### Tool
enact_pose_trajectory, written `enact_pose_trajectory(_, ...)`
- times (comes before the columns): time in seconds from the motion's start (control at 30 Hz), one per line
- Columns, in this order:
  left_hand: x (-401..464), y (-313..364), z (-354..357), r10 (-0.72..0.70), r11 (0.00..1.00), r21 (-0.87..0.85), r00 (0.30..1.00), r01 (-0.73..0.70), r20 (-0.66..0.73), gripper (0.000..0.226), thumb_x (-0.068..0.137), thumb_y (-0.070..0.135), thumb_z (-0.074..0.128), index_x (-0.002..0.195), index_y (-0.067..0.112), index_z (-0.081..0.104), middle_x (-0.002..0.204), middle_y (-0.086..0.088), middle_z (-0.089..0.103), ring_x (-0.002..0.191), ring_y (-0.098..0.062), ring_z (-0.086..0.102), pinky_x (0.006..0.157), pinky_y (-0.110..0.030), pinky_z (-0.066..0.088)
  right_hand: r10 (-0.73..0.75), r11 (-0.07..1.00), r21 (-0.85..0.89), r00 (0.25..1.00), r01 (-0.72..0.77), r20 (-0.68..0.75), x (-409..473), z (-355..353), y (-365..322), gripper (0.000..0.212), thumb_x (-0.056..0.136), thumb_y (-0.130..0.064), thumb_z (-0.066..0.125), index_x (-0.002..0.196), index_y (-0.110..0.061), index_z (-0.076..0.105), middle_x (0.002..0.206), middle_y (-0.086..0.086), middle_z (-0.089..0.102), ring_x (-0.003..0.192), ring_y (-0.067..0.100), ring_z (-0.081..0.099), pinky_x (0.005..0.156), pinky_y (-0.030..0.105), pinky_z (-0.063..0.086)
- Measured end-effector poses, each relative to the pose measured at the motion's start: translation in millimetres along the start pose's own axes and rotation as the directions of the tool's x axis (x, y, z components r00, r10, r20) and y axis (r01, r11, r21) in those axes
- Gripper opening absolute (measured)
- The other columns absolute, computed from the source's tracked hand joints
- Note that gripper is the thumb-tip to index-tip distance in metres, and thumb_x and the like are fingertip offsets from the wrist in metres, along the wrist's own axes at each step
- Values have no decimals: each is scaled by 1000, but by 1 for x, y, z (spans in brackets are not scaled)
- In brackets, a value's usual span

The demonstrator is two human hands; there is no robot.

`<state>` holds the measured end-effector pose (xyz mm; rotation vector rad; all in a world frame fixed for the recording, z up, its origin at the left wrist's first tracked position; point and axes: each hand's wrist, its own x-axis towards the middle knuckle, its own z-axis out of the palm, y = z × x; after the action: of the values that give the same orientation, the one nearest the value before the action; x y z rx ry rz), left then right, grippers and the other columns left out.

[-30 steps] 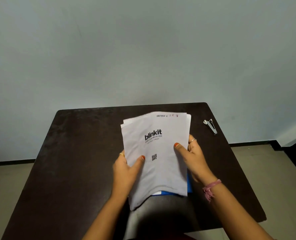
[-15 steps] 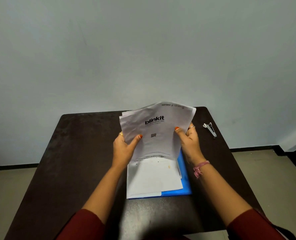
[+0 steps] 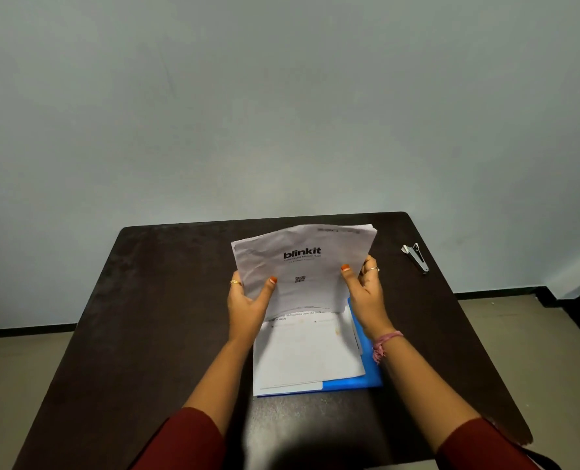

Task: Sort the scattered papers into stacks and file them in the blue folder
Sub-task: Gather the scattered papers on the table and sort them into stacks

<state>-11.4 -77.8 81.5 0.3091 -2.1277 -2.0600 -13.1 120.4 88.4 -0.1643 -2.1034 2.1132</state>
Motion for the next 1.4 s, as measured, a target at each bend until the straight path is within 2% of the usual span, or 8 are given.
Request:
enact_pose_trajectory(0.2, 1, -13, 2, -71, 997, 13, 997, 71, -15, 81, 73, 40, 79, 138, 9, 41, 131, -8, 56, 121, -22, 55, 104, -45, 45, 43, 998, -56, 999, -41, 30, -2, 8, 9, 47, 98, -20, 50, 141, -13, 33, 136, 7, 51, 124, 16, 51, 107, 32, 42)
enact_pose_trajectory(0.43, 10, -12, 3, -72, 995, -63, 997, 73, 6, 39, 90, 16, 64, 125, 16, 49, 127, -7, 60, 118, -22, 57, 106, -43, 43, 79, 988, -138, 997, -75, 23, 5, 11, 16, 54, 99, -27, 48, 147, -12, 27, 145, 6, 44, 134, 19, 41, 114, 43, 32)
enact_pose_trajectory(0.57, 18, -4, 4, -38, 998, -46, 999, 38, 6, 42, 93, 14, 60, 133, 13, 46, 128, -18, 58, 119, -36, 53, 106, -43, 41, 63, 988, -138, 998, -65, -23, 14, 10, 13, 49, 101, -21, 43, 146, -6, 30, 144, 10, 43, 135, 21, 40, 115, 44, 30)
enact_pose_trajectory(0.83, 46, 26, 5, -95, 995, -24, 985, 100, 147, 27, 90, 25, 64, 116, 18, 61, 114, 1, 69, 106, -16, 65, 96, -37, 49, 16, 1000, 4, 999, -16, -40, 37, -8, -21, 20, 99, -10, 48, 113, -22, 56, 112, -3, 65, 103, 9, 62, 92, 23, 49)
enact_pose_trajectory(1.07, 38, 4, 8, -603, 776, 22, 731, 630, 319, 22, 92, 12, 62, 111, 2, 65, 102, -12, 73, 91, -26, 70, 84, -38, 55, 436, 898, 41, 898, -438, 52, 29, -41, -4, 17, 97, -4, 49, 106, -11, 62, 101, 7, 72, 81, 18, 71, 68, 29, 58)
enact_pose_trajectory(1.2, 19, -32, 14, -723, 675, 136, 613, 725, 317, 23, 90, 8, 64, 112, 2, 64, 97, -8, 74, 91, -23, 70, 82, -35, 56, 590, 806, 46, 807, -590, 6, 6, -61, 42, 17, 97, -2, 49, 110, -4, 60, 98, 11, 71, 72, 18, 70, 65, 30, 58)
enact_pose_trajectory(1.3, 15, -50, 23, -754, 638, 117, 587, 761, 294, 27, 90, 4, 61, 117, 2, 62, 101, -10, 73, 93, -26, 70, 85, -39, 56, 652, 758, 44, 758, -651, 0, -12, -73, 66, 14, 96, -3, 51, 105, -6, 61, 100, 12, 71, 76, 21, 70, 68, 32, 58)
enact_pose_trajectory(1.4, 18, -53, 35, -720, 687, 96, 657, 720, 223, 19, 94, 5, 53, 111, 4, 61, 90, -5, 70, 71, -16, 67, 57, -20, 53, 675, 738, 16, 738, -675, 2, -21, -79, 79, 13, 96, -4, 51, 103, -8, 62, 102, 11, 72, 84, 25, 70, 71, 34, 57)
